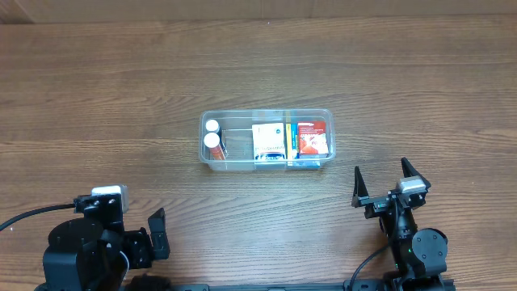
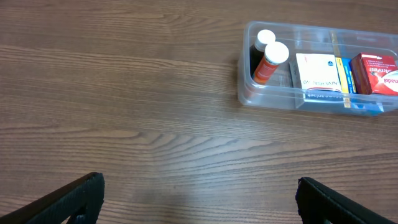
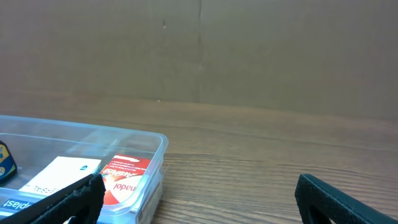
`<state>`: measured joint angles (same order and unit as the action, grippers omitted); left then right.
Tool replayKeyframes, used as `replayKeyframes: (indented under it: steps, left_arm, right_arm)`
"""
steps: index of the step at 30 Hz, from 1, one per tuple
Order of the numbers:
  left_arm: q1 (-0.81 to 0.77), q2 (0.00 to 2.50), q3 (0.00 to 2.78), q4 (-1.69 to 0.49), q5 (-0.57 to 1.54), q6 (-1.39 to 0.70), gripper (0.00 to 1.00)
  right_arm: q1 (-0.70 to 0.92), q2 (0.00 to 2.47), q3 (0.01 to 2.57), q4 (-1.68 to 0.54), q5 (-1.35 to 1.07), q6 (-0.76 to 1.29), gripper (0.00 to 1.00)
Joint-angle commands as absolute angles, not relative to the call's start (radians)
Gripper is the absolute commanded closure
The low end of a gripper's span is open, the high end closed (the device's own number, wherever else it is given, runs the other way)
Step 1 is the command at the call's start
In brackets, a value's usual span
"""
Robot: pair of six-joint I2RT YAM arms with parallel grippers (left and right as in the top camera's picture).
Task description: Pack container
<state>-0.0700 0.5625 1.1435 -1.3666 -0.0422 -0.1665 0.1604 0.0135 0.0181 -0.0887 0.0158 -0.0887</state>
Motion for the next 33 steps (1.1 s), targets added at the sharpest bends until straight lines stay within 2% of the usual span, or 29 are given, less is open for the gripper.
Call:
replayKeyframes:
  steps: [1, 5, 10, 16, 19, 26, 33]
  left_arm:
    - [-0.065, 0.53, 1.12, -1.353, -0.083, -0.161, 0.0]
    - [-0.064, 0.441, 0.99, -1.206, -0.101, -0.144, 0.0]
    - [-0.064, 0.271, 0.684, -0.962, -0.09, -0.141, 0.0]
    - [-0.064, 0.123, 0.371, -0.57, -0.06, -0.098, 0.0]
    - [-0.064, 0.074, 0.213, -0.29, -0.028, -0.028, 0.0]
    - [-0.064, 0.021, 0.008, 0.124, 0.02, 0.132, 0.0]
    - [-0.052, 0.003, 0.004, -0.068, 0.02, 0.102, 0.0]
  right_arm:
    - [0.162, 0.003, 0.008, -0.082, 0.029, -0.082, 0.0]
    - [0.162, 0.003, 0.008, -0.082, 0.029, -0.082, 0.0]
    - [0.162, 0.003, 0.008, -0.082, 0.029, -0.082, 0.0]
    - [0.162, 0.003, 0.008, -0.082, 0.029, -0.082, 0.0]
    - [0.162, 0.003, 0.008, -0.082, 0.029, -0.082, 0.0]
    - [0.162, 0.003, 0.008, -0.082, 0.029, -0.082, 0.0]
    - [0.162, 0.003, 0.008, -0.082, 0.029, -0.082, 0.0]
